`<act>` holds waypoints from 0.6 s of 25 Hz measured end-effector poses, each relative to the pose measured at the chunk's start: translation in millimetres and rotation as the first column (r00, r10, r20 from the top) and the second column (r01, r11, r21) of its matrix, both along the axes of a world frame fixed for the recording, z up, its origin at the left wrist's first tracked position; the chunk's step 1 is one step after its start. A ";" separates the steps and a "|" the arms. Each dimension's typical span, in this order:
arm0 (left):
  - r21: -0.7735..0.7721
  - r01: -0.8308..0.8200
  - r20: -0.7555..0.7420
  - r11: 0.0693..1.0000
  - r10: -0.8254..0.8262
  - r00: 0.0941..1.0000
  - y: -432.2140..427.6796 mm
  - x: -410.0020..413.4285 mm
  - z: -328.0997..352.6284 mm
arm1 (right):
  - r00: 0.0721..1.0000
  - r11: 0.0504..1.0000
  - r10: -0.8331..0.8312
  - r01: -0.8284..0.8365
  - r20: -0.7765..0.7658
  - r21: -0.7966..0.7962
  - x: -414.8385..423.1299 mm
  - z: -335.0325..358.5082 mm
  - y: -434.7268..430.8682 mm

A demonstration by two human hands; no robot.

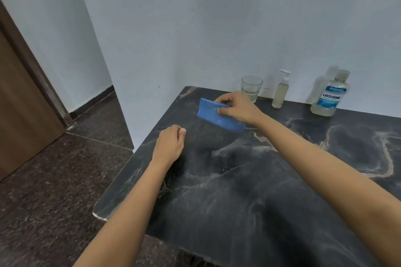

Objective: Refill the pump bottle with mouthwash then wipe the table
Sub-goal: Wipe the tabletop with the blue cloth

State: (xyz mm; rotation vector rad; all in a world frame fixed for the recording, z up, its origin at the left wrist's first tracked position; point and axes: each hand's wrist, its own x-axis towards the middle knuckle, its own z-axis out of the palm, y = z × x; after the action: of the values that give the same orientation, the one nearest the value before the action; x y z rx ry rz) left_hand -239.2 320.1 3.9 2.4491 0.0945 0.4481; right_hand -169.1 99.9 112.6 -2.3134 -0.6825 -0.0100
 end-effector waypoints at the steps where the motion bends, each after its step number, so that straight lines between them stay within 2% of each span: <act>1: 0.018 0.004 -0.003 1.000 -0.004 1.000 0.6 11.0 -2.3 | 0.998 0.999 -0.039 0.040 0.055 -0.013 20.8 -3.4 5.3; 6: 0.071 0.015 -0.025 0.997 -0.013 1.000 -0.1 68.6 -10.7 | 0.955 0.975 -0.160 0.192 0.251 -0.108 106.1 -30.7 30.4; 10: 0.077 0.018 -0.072 0.997 -0.013 0.997 -2.9 104.9 -14.7 | 0.919 0.944 -0.197 0.272 0.340 -0.187 158.0 -52.2 40.0; 13: 0.099 0.030 -0.029 0.995 -0.027 0.999 -4.9 119.1 -23.6 | 0.890 0.921 -0.213 0.320 0.403 -0.222 185.9 -60.4 50.5; 15: 0.132 0.019 0.020 0.991 -0.022 1.000 -6.4 119.3 -32.4 | 0.884 0.899 -0.162 0.315 0.438 -0.303 197.0 -65.2 56.4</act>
State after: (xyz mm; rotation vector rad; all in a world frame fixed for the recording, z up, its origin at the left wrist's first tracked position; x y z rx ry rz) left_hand -119.9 313.6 -28.5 2.5720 0.0314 0.4855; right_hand 27.8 156.3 47.4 -2.7854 -0.6253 -0.5359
